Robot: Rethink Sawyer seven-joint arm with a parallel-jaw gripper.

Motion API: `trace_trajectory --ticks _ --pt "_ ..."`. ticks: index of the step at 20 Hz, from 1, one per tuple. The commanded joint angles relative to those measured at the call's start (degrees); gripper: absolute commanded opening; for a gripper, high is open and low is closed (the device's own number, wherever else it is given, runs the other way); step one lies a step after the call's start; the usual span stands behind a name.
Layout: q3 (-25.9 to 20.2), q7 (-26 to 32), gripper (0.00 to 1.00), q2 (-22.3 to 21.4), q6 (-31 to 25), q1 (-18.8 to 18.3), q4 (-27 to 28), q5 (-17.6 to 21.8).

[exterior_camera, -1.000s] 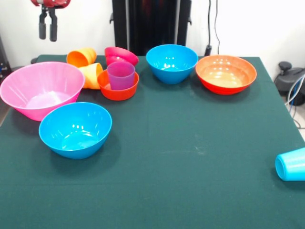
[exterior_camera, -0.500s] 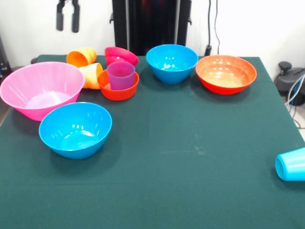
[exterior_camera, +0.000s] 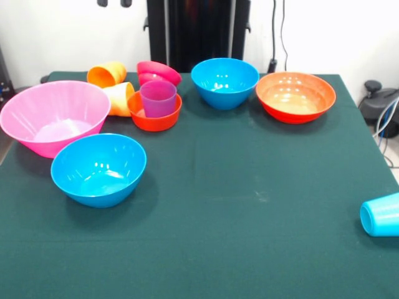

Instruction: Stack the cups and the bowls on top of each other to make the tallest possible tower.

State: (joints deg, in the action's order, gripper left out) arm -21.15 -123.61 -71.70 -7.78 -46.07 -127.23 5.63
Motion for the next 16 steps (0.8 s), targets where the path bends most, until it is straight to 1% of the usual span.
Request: trace_trajectory --ticks 1,6,10,12,14,16 --pt "1.07 -5.43 1.0 1.99 -5.63 1.94 -1.95 -1.53" --pt "0.56 -5.1 1.0 3.47 -4.04 1.2 -2.11 -1.2" --pt "-0.86 -5.48 1.0 4.09 -3.56 1.1 -2.01 -2.09" --pt "-0.73 -6.91 1.0 4.87 -1.94 2.22 -2.26 -2.56" --pt "1.42 -8.7 1.0 7.49 1.44 4.78 -1.63 -2.24" --pt "3.16 -10.3 1.0 11.24 5.58 7.15 -0.93 -2.7"
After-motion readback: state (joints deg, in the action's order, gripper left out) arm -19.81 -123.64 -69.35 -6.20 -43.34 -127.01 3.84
